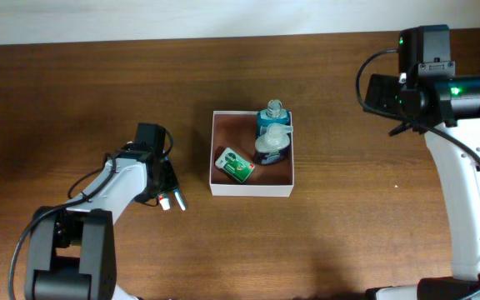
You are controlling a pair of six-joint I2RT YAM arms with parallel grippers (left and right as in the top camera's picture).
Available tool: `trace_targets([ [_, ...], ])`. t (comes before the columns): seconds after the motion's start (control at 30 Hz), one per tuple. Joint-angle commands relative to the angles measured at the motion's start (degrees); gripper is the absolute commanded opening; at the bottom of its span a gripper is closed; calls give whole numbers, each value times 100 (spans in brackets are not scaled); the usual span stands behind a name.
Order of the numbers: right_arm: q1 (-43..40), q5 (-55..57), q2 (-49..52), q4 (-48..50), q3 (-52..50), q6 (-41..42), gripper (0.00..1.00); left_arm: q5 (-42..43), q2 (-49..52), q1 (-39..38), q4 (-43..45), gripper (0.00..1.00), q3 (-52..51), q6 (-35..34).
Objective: Pack container
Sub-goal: 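Return the left gripper to the items and grasp the Colgate toothpaste tube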
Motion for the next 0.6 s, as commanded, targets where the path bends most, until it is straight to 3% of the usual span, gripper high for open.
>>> trace_targets([
  [0.0, -24, 70, 0, 2, 17, 31, 99, 87, 79, 28, 31, 42, -52, -96],
  [0.1, -24, 70, 0, 2, 17, 31, 98, 94, 79, 28, 24, 31, -52, -94],
  [0.3, -24, 70, 0, 2, 17, 33, 99, 44, -68, 57, 15, 24, -33, 48],
  [0.4, -24, 70, 0, 2, 17, 31, 99, 42, -588, 111, -173, 16, 125, 280],
  [0.57, -24, 68, 0, 2, 17, 31, 99, 85, -1628, 79, -485, 15, 444, 442],
])
